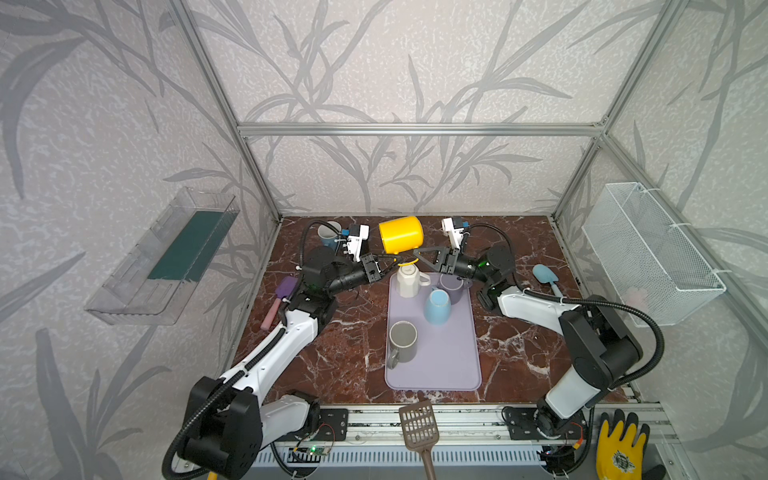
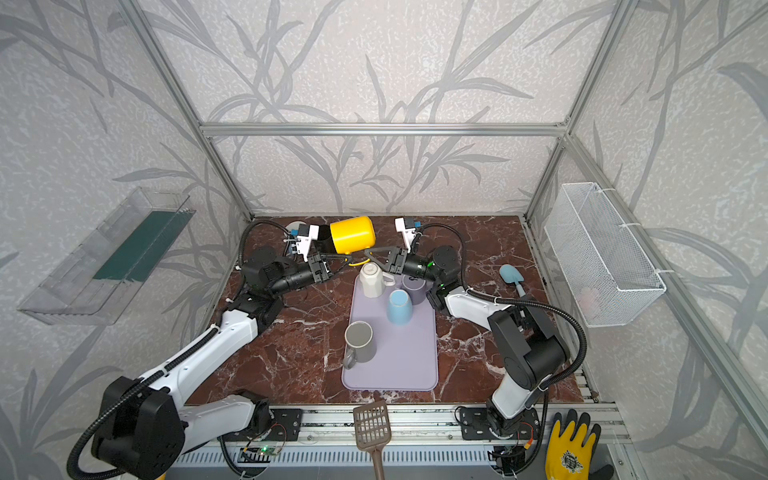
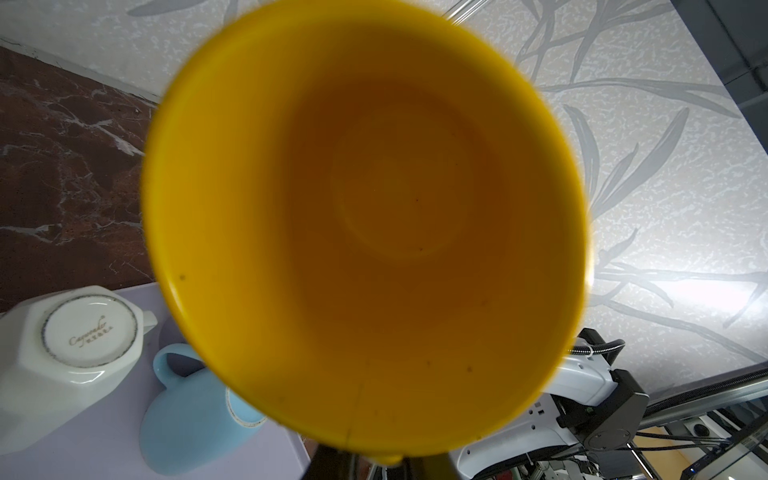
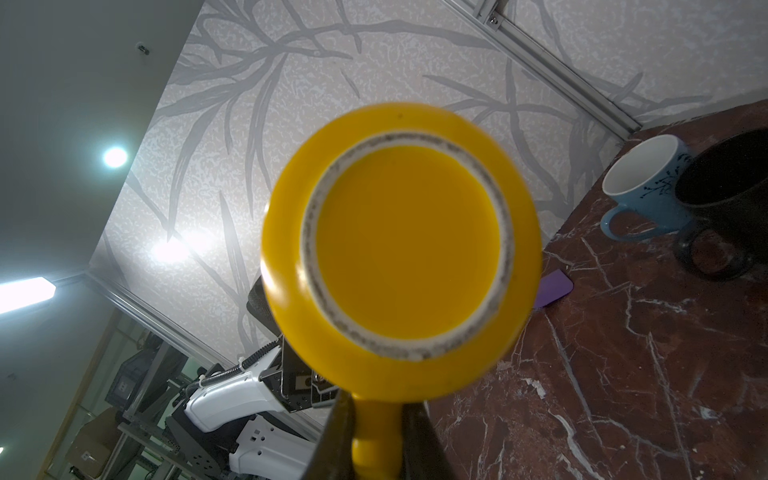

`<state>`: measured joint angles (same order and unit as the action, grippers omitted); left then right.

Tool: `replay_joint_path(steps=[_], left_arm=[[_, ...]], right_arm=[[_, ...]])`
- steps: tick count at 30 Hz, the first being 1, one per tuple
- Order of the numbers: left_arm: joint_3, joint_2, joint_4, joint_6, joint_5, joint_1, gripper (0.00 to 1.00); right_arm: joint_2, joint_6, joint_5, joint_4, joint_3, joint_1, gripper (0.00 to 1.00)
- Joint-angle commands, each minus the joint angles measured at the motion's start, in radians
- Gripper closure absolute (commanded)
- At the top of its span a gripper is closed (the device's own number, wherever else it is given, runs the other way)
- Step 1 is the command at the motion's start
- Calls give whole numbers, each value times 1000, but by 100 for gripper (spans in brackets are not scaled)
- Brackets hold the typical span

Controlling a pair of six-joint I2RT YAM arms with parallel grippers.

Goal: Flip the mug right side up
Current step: 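Close the left gripper on the yellow mug's rim beside the right gripper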

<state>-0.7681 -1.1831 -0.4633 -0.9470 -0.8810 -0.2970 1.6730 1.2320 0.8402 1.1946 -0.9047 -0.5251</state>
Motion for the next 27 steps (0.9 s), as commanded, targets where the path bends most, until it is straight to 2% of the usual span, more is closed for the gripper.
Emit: replay_joint_path(steps=[1,8,10,13,17,21,27], left_arm=[[-20,30,-62,-9,-13,6,98],[-10,37,-122,-31,-21,6,100],[-8,40,-133,-32,-18,4,100],[-1,46,-154,-43,-18,5,100],[1,57,-162,-43,-15,5,100],[6,69,-169,-38,-9,5,100],[-11,82,-37,33,18,6,100]], right_arm=[[2,-61,42,20,-45,-15,100],[-27,-146,53,-104,-47,-26,100],[-30,-158,53,-113,-46,-27,86],[-30,-167,51,-122,-44,-27,74],[-26,-176,49,-126,-38,-26,68],[-19,-174,46,-118,-34,-26,66],[-16,-178,46,-114,-15,-24,62]])
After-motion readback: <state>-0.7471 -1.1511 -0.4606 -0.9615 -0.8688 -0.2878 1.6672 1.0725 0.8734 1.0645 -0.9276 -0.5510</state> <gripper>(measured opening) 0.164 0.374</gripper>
